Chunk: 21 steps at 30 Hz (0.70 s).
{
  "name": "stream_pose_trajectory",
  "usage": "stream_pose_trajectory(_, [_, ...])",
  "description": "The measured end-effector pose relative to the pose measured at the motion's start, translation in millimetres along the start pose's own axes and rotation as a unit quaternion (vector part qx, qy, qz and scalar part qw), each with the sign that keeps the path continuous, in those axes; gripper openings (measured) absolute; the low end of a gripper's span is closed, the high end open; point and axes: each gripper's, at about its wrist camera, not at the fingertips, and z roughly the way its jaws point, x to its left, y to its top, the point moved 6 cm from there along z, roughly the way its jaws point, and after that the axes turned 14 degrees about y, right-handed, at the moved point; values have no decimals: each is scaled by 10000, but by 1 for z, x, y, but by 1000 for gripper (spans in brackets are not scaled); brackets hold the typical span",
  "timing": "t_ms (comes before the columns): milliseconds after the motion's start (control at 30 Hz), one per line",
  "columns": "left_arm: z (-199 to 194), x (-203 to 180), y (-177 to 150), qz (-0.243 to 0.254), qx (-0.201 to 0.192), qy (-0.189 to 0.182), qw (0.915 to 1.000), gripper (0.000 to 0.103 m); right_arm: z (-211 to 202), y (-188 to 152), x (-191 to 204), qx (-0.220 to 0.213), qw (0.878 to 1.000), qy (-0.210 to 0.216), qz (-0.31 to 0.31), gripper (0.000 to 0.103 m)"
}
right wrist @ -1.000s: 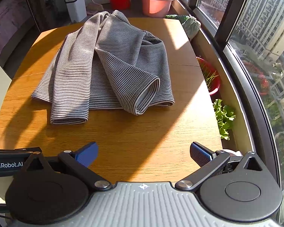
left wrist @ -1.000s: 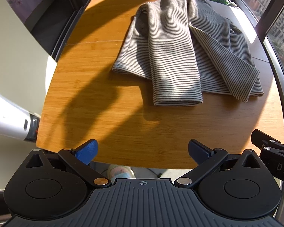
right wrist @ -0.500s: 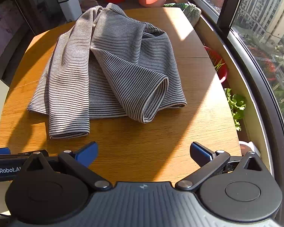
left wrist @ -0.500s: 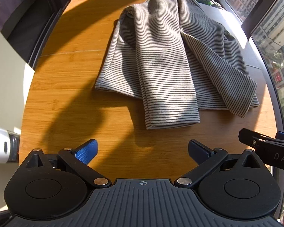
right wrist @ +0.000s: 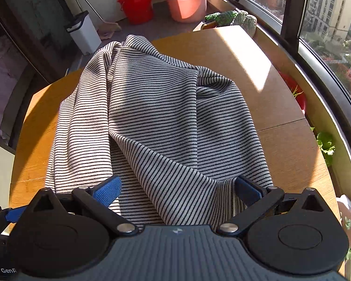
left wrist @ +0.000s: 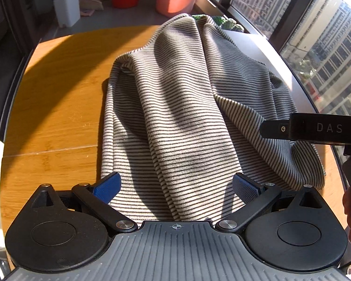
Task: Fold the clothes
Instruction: 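Lower both tools onto the shirt and reach for its hem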
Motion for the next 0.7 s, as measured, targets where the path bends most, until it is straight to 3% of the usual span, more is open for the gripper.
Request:
stream_pose_trajectory(67, [13,0,10,61,-64,-156,9998,103,17,16,1,-64,9995,304,0,103])
stream_pose_trajectory(167, [36,0,16,125,180,-285,9994,103,45,28,-13,143,9983,347,454,103])
stream_pose_trajectory(300, [45,-2,16,343,22,-225,9992,103,45,30,-20,-297,9965,299,722,103])
stream_pose_trajectory(433, [38,-13,2,706,-259,47,9972,103,48,13,-3,40,9996,47,-264,103])
stream_pose_trajectory(500, [35,-12,-5,585,-219,51,9980,103,47,-2,5,254,9971,-67,-720,103])
stream_pose_trajectory(600, [27,-11,-18,365,-100,107,9992,103,37,-27,12,372,9926,8,-1153,103])
stream_pose_trajectory(700, [17,-13,-39,161,54,235,9996,103,21,-49,10,398,9916,310,-1192,103])
